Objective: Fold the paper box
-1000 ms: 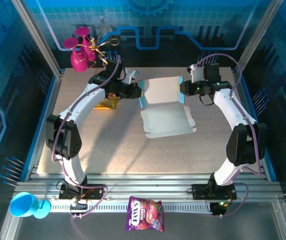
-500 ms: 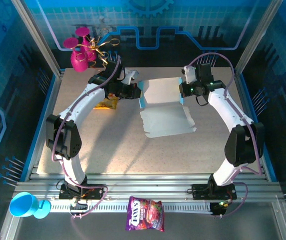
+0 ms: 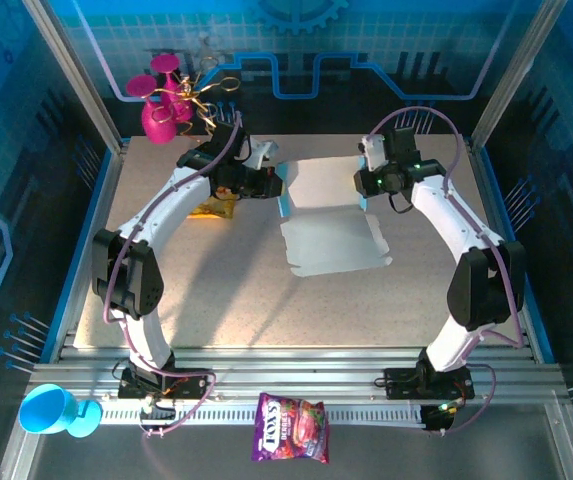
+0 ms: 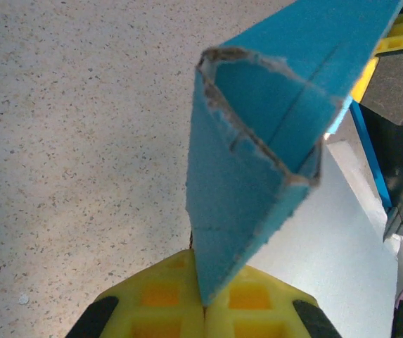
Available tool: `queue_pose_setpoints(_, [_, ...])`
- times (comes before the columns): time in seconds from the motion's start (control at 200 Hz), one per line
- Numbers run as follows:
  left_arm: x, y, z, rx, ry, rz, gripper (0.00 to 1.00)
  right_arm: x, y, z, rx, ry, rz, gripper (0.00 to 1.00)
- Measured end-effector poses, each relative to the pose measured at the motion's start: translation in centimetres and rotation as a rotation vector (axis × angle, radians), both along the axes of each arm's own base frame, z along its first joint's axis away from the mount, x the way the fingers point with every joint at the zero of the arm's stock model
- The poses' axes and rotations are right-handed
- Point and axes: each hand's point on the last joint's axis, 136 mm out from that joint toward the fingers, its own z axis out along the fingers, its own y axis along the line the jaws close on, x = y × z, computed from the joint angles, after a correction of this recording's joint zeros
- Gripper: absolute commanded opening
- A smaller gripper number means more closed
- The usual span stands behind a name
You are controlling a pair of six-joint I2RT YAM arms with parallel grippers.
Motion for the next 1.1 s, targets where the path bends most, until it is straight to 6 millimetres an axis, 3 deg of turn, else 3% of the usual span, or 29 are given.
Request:
queue_pose_setpoints(0.205, [0.0, 0.0, 0.0, 0.001, 0.001, 0.000, 0.00, 0.1, -0.3, -0.5, -0.044, 0.011, -0.023, 0.00])
queue_pose_setpoints(0.615, [0.9, 0.5, 0.1, 0.104, -0.043, 0.063, 0.00, 0.5, -0.1, 1.4, -0.147, -0.004, -0.114, 0.00])
queue_pose_setpoints(0.911, [1.5, 1.8, -2.1, 0.304, -0.051, 0.175, 0.00, -0.3, 1.1, 1.4, -0.217, 0.052, -0.183, 0.00])
queue_pose_setpoints(1.101, [2.1, 2.3, -2.7, 0.344, -0.043, 0.211, 0.03, -0.3, 1.6, 1.2, -0.217, 0.080, -0.193, 0.00])
